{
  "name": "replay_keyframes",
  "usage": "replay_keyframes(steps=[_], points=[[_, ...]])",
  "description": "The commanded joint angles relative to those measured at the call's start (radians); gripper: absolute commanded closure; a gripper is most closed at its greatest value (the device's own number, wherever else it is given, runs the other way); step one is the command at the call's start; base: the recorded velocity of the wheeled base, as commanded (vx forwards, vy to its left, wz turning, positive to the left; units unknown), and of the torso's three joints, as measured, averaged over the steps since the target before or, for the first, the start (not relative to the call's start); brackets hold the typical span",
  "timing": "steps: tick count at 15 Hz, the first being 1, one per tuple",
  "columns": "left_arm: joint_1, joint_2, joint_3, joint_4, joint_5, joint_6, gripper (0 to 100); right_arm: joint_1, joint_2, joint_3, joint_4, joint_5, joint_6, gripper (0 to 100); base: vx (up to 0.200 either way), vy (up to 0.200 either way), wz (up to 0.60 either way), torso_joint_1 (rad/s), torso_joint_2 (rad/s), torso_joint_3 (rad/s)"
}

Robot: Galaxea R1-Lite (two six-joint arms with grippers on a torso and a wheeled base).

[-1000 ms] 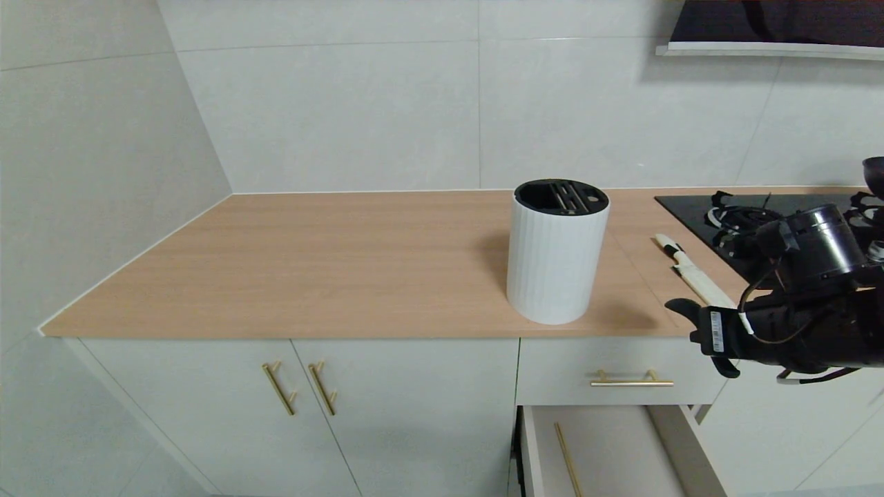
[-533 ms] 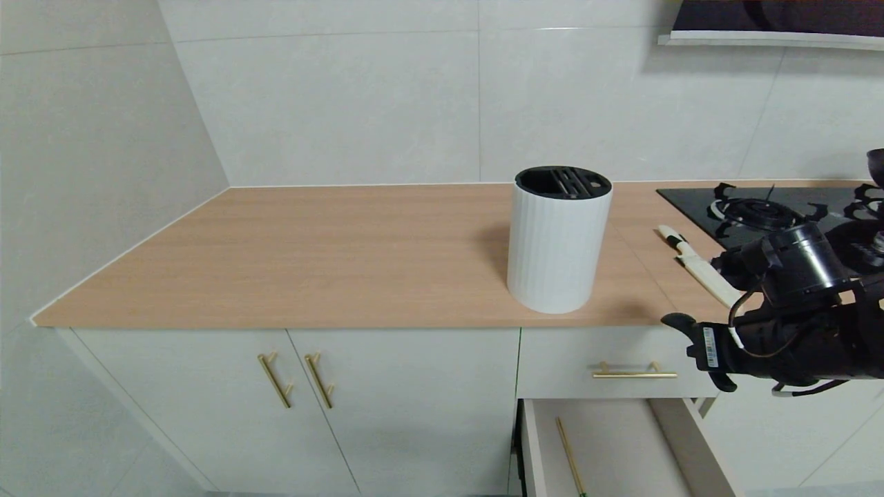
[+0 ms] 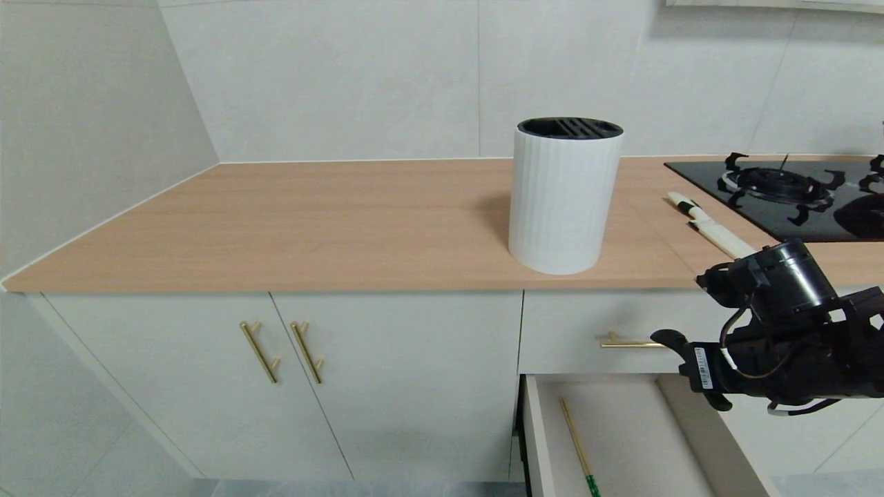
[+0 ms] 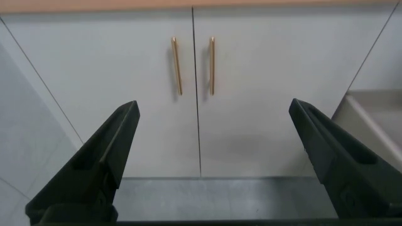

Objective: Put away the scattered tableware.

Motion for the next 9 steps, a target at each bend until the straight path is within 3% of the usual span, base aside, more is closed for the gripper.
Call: replay_keyframes(steps=[1, 9], points=[[0.000, 0.000, 0.000, 0.000, 0.000, 0.000, 0, 0.012, 0.003, 0.008, 0.000, 0.000, 0.000, 100, 0.000, 0.000, 0.00, -0.188, 0.47, 0.295], [0.000, 0.000, 0.000, 0.000, 0.000, 0.000, 0, 0.026, 0.030, 0.021, 0.000, 0.000, -0.004, 100, 0.000, 0.000, 0.00, -0.156, 0.46, 0.301]])
